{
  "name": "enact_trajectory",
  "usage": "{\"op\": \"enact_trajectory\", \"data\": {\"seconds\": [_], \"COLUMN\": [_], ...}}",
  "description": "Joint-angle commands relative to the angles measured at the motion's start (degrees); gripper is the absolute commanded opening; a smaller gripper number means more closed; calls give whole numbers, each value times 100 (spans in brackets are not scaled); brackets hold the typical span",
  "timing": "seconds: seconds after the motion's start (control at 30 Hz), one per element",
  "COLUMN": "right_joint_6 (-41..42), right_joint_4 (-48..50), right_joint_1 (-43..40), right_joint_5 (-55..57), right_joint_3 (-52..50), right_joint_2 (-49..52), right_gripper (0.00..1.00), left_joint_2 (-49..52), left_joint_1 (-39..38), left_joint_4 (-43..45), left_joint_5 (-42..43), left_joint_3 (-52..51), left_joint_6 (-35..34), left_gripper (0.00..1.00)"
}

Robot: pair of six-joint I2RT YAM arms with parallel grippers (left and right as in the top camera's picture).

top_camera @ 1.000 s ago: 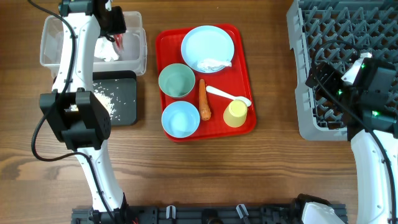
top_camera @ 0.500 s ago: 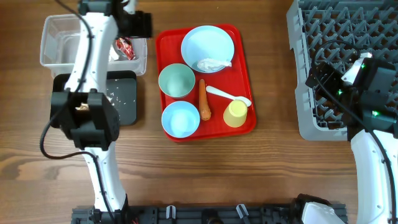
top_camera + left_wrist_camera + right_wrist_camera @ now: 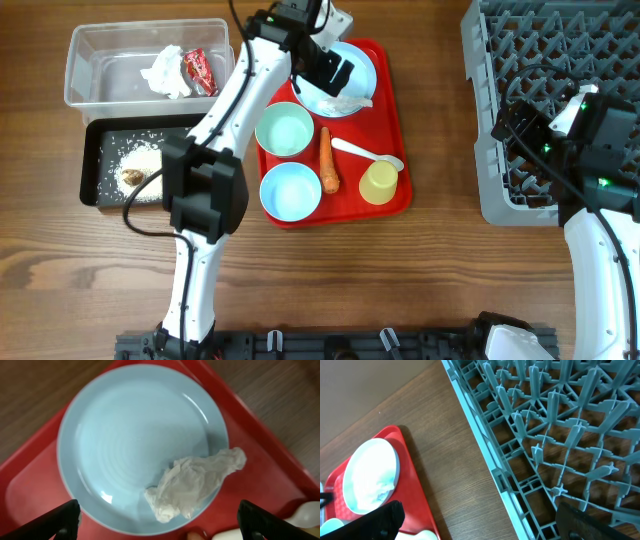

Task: Sort waste into correct bins and load items into the dishwasher rack
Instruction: 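Return the left gripper to the plate and grasp the remaining tissue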

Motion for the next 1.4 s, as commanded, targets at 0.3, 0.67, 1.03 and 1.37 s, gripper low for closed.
{"op": "enact_trajectory", "data": {"seconds": [0.3, 0.67, 1.03, 1.37], "right_joint_6": [63, 61, 63, 59], "right_joint_4": [-2, -4, -7, -7], "right_joint_1": [-9, -9, -9, -9], "right_joint_5": [-96, -96, -96, -94], "right_joint_3": [66, 66, 61, 61], "right_joint_2": [42, 42, 42, 42], "right_gripper": [100, 100, 100, 100], "left_joint_2": [822, 850, 990, 1047], "left_joint_1": [-37, -96, -223, -273], "left_joint_4": [219, 437, 538, 555], "left_joint_5": [-96, -76, 70, 76], "left_joint_3": [-7, -177, -232, -232], "left_joint_6": [520, 518, 518, 516], "left_gripper": [100, 91, 91, 73]}}
